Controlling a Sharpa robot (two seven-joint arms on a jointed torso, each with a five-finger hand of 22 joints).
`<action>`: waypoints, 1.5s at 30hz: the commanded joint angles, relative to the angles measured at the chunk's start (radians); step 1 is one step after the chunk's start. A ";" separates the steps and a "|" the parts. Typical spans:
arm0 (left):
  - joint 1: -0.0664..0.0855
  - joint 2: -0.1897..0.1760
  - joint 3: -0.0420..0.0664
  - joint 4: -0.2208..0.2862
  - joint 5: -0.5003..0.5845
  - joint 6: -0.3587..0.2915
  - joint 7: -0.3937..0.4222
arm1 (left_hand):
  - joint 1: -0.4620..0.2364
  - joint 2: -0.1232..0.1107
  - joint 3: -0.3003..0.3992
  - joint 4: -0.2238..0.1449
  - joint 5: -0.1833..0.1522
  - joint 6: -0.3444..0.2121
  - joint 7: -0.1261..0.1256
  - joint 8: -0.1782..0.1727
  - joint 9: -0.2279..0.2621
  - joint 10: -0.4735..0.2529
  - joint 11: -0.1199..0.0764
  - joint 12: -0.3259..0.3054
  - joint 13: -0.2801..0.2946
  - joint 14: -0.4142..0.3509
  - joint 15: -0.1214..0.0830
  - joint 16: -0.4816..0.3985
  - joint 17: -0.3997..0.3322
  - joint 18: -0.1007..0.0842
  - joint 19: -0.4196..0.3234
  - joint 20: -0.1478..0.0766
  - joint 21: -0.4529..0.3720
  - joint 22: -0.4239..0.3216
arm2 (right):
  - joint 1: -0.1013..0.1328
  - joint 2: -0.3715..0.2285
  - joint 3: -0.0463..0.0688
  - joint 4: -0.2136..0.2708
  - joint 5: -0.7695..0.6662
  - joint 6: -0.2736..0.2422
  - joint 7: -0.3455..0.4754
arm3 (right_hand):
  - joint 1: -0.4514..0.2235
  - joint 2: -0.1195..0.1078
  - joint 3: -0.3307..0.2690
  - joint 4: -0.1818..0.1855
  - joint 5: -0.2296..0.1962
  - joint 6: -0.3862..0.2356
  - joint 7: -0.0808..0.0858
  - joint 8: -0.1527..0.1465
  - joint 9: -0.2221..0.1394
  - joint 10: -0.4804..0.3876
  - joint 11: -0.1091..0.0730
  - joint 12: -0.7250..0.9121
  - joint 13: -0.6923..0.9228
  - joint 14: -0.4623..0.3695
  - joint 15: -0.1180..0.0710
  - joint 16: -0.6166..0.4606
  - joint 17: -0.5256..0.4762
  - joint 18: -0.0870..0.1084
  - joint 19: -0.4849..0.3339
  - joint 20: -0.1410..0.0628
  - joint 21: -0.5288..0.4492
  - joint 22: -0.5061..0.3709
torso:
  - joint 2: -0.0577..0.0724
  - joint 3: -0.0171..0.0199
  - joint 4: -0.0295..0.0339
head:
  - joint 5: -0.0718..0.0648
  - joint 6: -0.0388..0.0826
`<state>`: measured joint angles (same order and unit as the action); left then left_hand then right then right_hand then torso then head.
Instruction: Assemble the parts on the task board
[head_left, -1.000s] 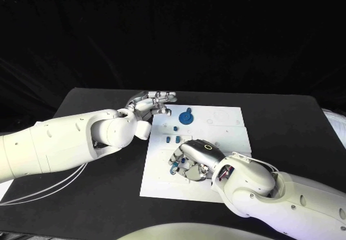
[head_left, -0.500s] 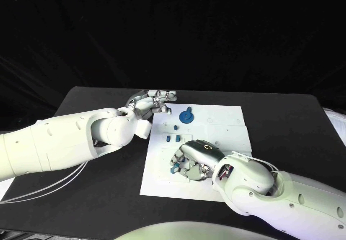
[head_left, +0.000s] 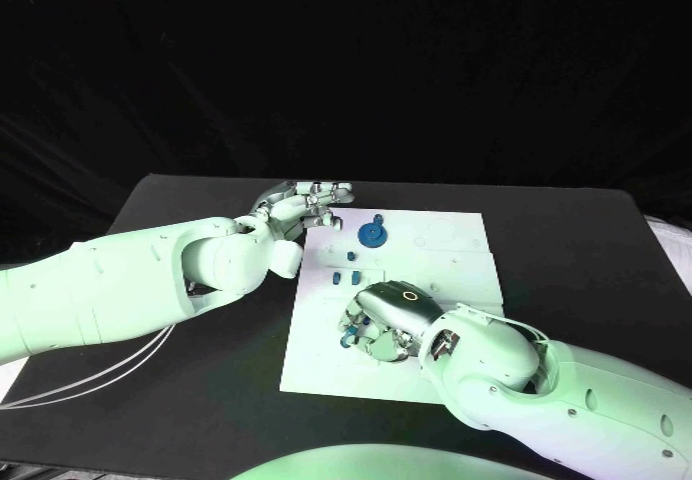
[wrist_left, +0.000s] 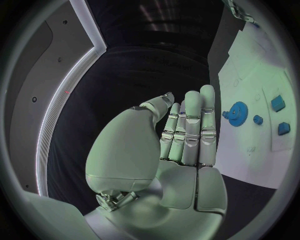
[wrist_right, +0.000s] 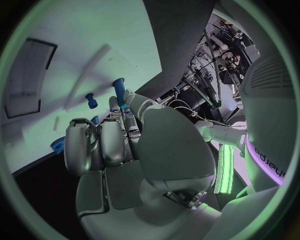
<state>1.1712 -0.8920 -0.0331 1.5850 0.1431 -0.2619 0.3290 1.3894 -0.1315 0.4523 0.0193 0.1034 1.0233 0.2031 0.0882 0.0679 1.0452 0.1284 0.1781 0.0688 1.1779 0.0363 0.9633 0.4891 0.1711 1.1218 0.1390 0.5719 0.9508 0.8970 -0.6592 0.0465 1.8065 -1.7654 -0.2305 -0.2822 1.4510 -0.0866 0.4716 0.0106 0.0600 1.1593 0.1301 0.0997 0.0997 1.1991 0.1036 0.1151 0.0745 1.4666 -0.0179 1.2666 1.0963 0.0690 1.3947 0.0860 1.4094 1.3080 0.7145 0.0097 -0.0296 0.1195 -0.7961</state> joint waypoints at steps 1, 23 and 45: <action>0.000 0.002 0.001 0.001 -0.005 0.019 0.005 | -0.005 0.003 -0.005 0.001 0.006 -0.006 -0.002 0.003 -0.001 -0.007 0.002 0.005 -0.001 -0.006 0.004 0.002 -0.001 0.012 0.005 0.000 -0.006 -0.001 | -0.004 0.005 -0.003 -0.004 -0.042 0.042 -0.020 | 0.019 0.014 0.037 -0.033 0.005 0.000 0.005 -0.003 0.001 0.044 -0.038 0.001 -0.003 0.026 0.002 0.002 -0.001 -0.005 0.004 0.004 0.001 0.016 | 0.000 0.0000 0.0001 | 0.001 -0.001; 0.000 0.001 0.001 0.000 -0.006 0.018 0.005 | -0.005 0.003 -0.005 0.001 0.006 -0.006 -0.002 0.003 -0.001 -0.007 0.002 0.005 -0.001 -0.006 0.004 0.002 -0.001 0.012 0.005 0.000 -0.006 -0.001 | -0.013 -0.019 -0.013 0.006 0.007 -0.116 0.019 | -0.105 -0.058 -0.219 0.046 0.059 -0.192 0.043 -0.036 -0.031 -0.252 0.019 -0.028 -0.008 0.005 0.051 -0.053 -0.083 0.017 -0.056 0.050 -0.073 -0.080 | -0.001 0.0016 -0.0009 | -0.005 0.003; -0.009 -0.010 0.000 0.005 -0.006 0.024 0.002 | -0.005 0.005 -0.006 -0.001 0.006 -0.007 -0.002 0.004 0.000 -0.009 0.002 0.009 -0.001 -0.007 0.004 0.002 -0.004 0.012 0.005 0.000 -0.007 -0.002 | 0.024 -0.448 0.039 0.193 0.340 -0.137 -0.163 | -0.193 -0.037 -0.391 0.207 0.232 -0.140 -0.012 -0.004 -0.020 0.193 -0.074 0.321 0.225 0.046 -0.024 0.076 0.080 -0.027 0.067 -0.018 0.057 0.099 | -0.009 -0.0006 -0.0257 | -0.083 0.029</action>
<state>1.1629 -0.9023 -0.0332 1.5863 0.1416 -0.2592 0.3275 1.3894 -0.1316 0.4523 0.0193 0.1034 1.0233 0.2031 0.0882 0.0679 1.0431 0.1306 0.1824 0.0688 1.1761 0.0381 0.9633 0.4864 0.1710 1.1218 0.1390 0.5689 0.9499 0.9240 -1.1036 0.0865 1.9922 -1.4621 -0.4236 -0.3404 1.2663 -0.1225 0.0896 0.2020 0.2796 1.0159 0.1234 0.0904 0.0782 1.3892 0.0318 0.4179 0.2790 1.4650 -0.0347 1.3376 1.1712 0.0527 1.4570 0.0705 1.4610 1.3081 0.7073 0.0091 -0.0480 0.0454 -0.7682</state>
